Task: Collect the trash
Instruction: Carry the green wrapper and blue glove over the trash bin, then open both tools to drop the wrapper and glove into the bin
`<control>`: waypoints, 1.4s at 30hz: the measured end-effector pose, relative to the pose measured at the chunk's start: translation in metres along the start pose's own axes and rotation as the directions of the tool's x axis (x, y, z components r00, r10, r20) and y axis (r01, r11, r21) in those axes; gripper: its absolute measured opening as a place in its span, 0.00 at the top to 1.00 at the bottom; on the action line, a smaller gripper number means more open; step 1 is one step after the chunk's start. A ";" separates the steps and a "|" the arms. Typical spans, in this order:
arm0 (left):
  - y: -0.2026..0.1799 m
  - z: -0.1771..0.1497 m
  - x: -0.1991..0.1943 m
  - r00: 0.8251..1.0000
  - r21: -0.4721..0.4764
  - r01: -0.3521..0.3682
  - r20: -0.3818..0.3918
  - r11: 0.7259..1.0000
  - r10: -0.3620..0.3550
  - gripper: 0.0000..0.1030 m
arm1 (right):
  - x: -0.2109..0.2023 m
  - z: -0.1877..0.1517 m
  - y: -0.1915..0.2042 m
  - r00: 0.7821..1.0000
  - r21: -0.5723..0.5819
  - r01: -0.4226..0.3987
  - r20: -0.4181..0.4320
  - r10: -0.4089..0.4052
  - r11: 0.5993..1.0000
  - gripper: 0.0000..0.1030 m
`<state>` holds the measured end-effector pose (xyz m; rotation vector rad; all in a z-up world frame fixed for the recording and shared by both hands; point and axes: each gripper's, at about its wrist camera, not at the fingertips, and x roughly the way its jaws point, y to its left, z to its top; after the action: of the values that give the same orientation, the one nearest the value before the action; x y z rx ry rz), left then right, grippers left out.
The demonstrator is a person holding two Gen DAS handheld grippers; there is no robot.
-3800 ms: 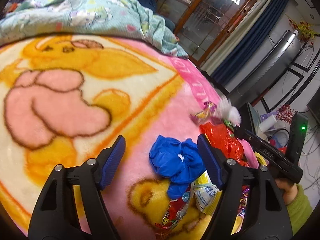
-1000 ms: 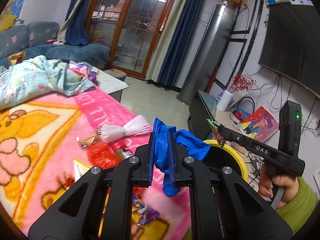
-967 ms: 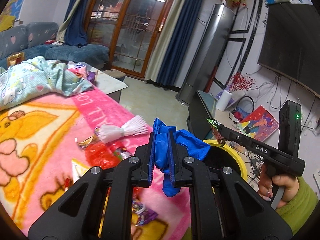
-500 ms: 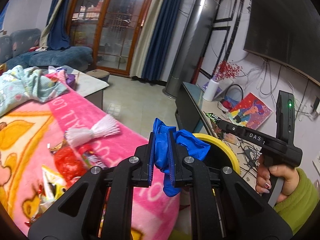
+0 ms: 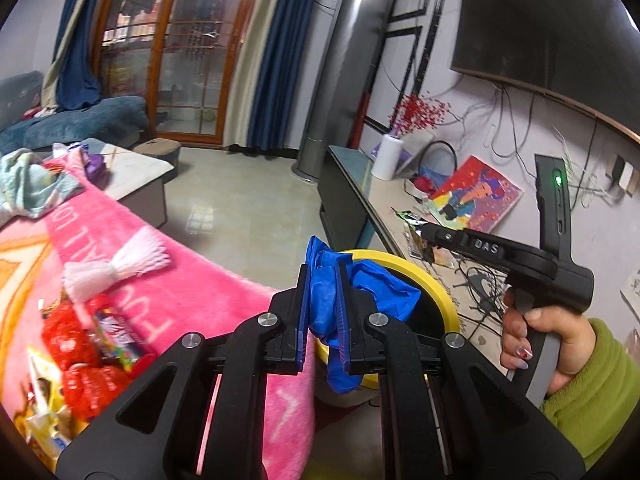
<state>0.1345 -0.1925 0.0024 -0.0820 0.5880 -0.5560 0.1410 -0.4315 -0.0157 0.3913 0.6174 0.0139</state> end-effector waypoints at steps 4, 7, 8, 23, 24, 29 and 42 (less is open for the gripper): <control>-0.013 -0.006 0.018 0.999 0.021 0.028 -0.030 0.999 -0.028 0.93 | 0.004 -0.001 -0.012 0.999 0.014 0.033 -0.007 -0.033 0.999 0.88; -0.021 -0.008 0.030 0.998 0.043 0.045 -0.054 0.998 -0.043 0.93 | 0.007 -0.003 -0.020 0.999 0.027 0.049 -0.016 -0.048 0.998 0.88; -0.023 -0.009 0.035 0.997 0.052 0.049 -0.062 0.997 -0.046 0.93 | 0.009 -0.004 -0.023 0.998 0.034 0.054 -0.019 -0.053 0.998 0.88; -0.036 -0.019 0.093 0.983 0.066 0.076 -0.169 0.995 -0.064 0.93 | 0.033 -0.014 -0.065 0.993 0.111 0.100 -0.082 -0.091 0.989 0.88; -0.036 -0.019 0.096 0.982 0.064 0.078 -0.176 0.995 -0.065 0.93 | 0.035 -0.015 -0.068 0.992 0.114 0.102 -0.087 -0.093 0.988 0.88; -0.039 -0.026 0.109 0.974 0.059 0.091 -0.212 0.994 -0.077 0.93 | 0.046 -0.021 -0.082 0.987 0.131 0.125 -0.116 -0.110 0.983 0.88; -0.043 -0.021 0.131 0.969 0.055 0.092 -0.234 0.994 -0.076 0.84 | 0.055 -0.027 -0.097 0.981 0.177 0.149 -0.152 -0.122 0.973 0.79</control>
<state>0.1928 -0.2951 -0.0714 0.0207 0.7963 -0.6721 0.1608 -0.5049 -0.1019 0.5326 0.7866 -0.1500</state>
